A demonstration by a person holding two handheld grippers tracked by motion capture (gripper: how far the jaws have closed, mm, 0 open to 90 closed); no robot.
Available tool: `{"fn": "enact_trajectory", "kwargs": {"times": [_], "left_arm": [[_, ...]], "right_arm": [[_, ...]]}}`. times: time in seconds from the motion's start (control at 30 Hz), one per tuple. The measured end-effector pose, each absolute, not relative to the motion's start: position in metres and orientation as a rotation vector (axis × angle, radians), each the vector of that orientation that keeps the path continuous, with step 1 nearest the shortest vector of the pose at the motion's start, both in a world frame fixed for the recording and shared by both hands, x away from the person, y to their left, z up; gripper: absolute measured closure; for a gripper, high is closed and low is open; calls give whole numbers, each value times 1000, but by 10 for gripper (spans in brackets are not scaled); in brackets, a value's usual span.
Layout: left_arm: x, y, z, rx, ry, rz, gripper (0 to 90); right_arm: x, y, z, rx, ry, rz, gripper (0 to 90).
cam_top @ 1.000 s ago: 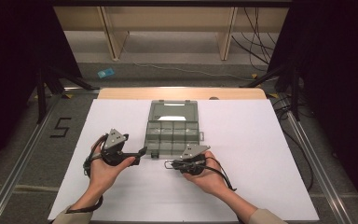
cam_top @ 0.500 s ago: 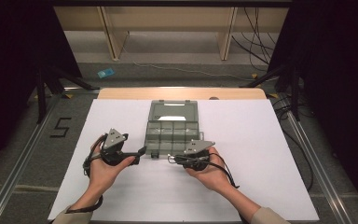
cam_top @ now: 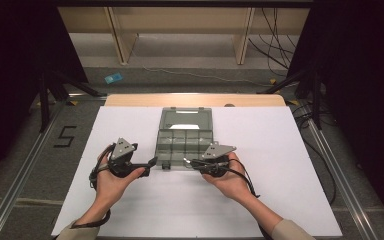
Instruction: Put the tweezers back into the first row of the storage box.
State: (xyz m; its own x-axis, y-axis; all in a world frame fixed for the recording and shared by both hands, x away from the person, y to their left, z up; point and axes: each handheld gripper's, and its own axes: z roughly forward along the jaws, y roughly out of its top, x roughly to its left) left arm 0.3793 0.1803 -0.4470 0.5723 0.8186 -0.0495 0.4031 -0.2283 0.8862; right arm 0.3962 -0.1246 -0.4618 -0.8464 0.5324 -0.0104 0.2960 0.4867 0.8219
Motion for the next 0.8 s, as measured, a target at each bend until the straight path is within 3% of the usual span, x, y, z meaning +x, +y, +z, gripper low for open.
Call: {"fn": "enact_trajectory", "kwargs": {"times": [0.8], "left_arm": [[380, 180, -447, 1844, 993, 542, 124]], "right_arm": [[414, -130, -449, 723, 2399, 1305, 846]]}}
